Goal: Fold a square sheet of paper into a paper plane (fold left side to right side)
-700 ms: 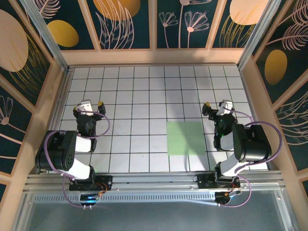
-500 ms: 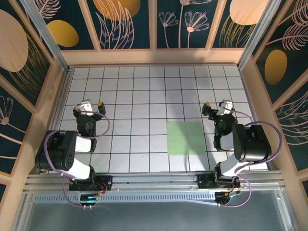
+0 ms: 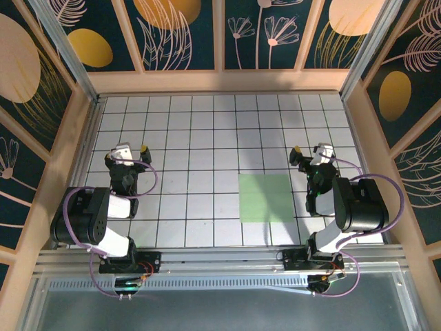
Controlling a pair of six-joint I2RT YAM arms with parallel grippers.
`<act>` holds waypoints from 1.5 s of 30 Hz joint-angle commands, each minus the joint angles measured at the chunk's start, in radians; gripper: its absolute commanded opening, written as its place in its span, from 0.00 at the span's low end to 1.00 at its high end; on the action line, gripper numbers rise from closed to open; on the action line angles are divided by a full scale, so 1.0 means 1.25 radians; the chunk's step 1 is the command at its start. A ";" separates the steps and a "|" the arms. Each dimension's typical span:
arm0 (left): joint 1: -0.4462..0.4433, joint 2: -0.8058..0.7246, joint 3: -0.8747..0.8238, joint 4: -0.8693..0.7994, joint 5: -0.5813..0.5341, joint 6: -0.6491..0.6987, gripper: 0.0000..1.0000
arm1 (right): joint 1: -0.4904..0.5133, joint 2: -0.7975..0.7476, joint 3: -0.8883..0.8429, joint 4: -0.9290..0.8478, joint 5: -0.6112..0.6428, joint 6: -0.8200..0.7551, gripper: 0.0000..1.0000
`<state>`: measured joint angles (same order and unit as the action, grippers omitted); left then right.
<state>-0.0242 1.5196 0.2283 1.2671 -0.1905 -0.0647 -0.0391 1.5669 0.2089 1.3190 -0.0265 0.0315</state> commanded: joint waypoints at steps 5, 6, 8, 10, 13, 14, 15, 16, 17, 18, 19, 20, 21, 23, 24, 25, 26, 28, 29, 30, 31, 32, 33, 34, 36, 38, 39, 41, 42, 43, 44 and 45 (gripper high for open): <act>0.005 0.001 0.005 0.010 0.006 -0.014 0.99 | 0.007 -0.002 0.008 0.007 0.015 -0.011 0.99; 0.004 0.000 0.005 0.010 0.006 -0.013 0.99 | 0.007 -0.002 0.008 0.007 0.015 -0.012 0.99; 0.005 0.001 0.005 0.010 0.007 -0.013 0.99 | 0.005 -0.003 0.008 0.007 0.012 -0.011 0.99; 0.004 0.001 0.005 0.010 0.006 -0.013 0.99 | 0.004 -0.002 0.008 0.008 0.010 -0.011 0.99; 0.005 0.001 0.005 0.010 0.006 -0.014 0.99 | 0.004 -0.015 0.012 -0.010 0.041 0.003 0.99; 0.004 0.001 0.005 0.010 0.007 -0.013 0.99 | 0.004 -0.026 0.013 -0.019 0.067 0.012 0.99; 0.005 0.001 0.005 0.010 0.006 -0.013 0.99 | 0.004 -0.041 0.015 -0.035 0.083 0.017 0.99; 0.005 0.000 0.005 0.010 0.006 -0.013 0.99 | 0.003 -0.057 0.018 -0.055 0.090 0.019 0.99; 0.005 0.001 0.005 0.010 0.007 -0.013 0.99 | 0.003 -0.077 0.024 -0.083 0.094 0.019 0.99; 0.005 0.001 0.005 0.010 0.007 -0.014 0.99 | 0.005 -0.101 0.030 -0.113 0.098 0.020 0.99; 0.005 0.001 0.005 0.010 0.006 -0.013 0.99 | 0.004 -0.122 0.036 -0.143 0.102 0.021 0.99; 0.005 0.001 0.005 0.010 0.006 -0.013 0.99 | 0.005 -0.149 0.049 -0.192 0.109 0.029 0.99; 0.005 -0.001 0.005 0.011 0.006 -0.013 0.99 | 0.005 -0.179 0.061 -0.245 0.118 0.042 0.99; 0.005 -0.022 0.008 -0.013 -0.018 -0.024 0.99 | 0.004 -0.240 0.101 -0.380 0.117 0.086 0.99; 0.005 -0.046 0.017 -0.049 -0.022 -0.024 0.99 | 0.004 -0.260 0.118 -0.436 0.109 0.112 0.99; 0.005 -0.079 0.031 -0.109 -0.025 -0.025 0.99 | 0.004 -0.285 0.140 -0.497 0.094 0.148 0.99; 0.005 -0.114 0.053 -0.177 -0.030 -0.029 0.99 | 0.003 -0.299 0.164 -0.565 0.070 0.180 0.99; 0.005 -0.178 0.107 -0.320 -0.054 -0.074 0.99 | 0.005 -0.311 0.217 -0.698 -0.009 0.239 0.98; 0.005 -0.201 0.144 -0.413 -0.061 -0.112 0.99 | 0.005 -0.309 0.240 -0.753 -0.061 0.264 0.95; 0.005 -0.215 0.175 -0.490 -0.064 -0.150 0.99 | 0.007 -0.304 0.258 -0.796 -0.114 0.283 0.93; 0.005 -0.229 0.208 -0.565 -0.059 -0.198 0.99 | 0.009 -0.297 0.279 -0.844 -0.162 0.304 0.91; 0.004 -0.239 0.235 -0.630 -0.043 -0.241 0.99 | 0.012 -0.285 0.299 -0.893 -0.216 0.318 0.89; 0.005 -0.247 0.253 -0.671 -0.019 -0.277 0.99 | 0.018 -0.274 0.314 -0.931 -0.252 0.328 0.87; 0.005 -0.258 0.267 -0.706 0.021 -0.304 0.99 | 0.029 -0.260 0.328 -0.975 -0.296 0.334 0.85; 0.005 -0.271 0.271 -0.727 0.098 -0.375 0.99 | 0.065 -0.231 0.351 -1.052 -0.350 0.331 0.83; 0.004 -0.272 0.258 -0.710 0.191 -0.445 0.99 | 0.117 -0.202 0.373 -1.131 -0.373 0.310 0.81; 0.003 -0.263 0.250 -0.702 0.237 -0.486 0.99 | 0.147 -0.187 0.379 -1.163 -0.376 0.304 0.81; -0.004 -0.231 0.238 -0.676 0.321 -0.550 0.99 | 0.199 -0.166 0.381 -1.201 -0.388 0.302 0.80; -0.016 -0.214 0.236 -0.667 0.350 -0.573 0.99 | 0.224 -0.156 0.377 -1.205 -0.398 0.306 0.79; -0.037 -0.195 0.238 -0.663 0.371 -0.584 0.99 | 0.247 -0.152 0.370 -1.209 -0.400 0.311 0.79; -0.058 -0.182 0.244 -0.667 0.374 -0.586 0.99 | 0.264 -0.149 0.364 -1.210 -0.397 0.315 0.79; -0.088 -0.169 0.252 -0.675 0.372 -0.586 0.99 | 0.279 -0.148 0.355 -1.210 -0.394 0.322 0.79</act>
<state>-0.0731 1.2736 0.5434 0.4580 0.1394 -0.6903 0.2737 1.3785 0.6601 -0.1028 -0.4713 0.4076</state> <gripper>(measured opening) 0.988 0.794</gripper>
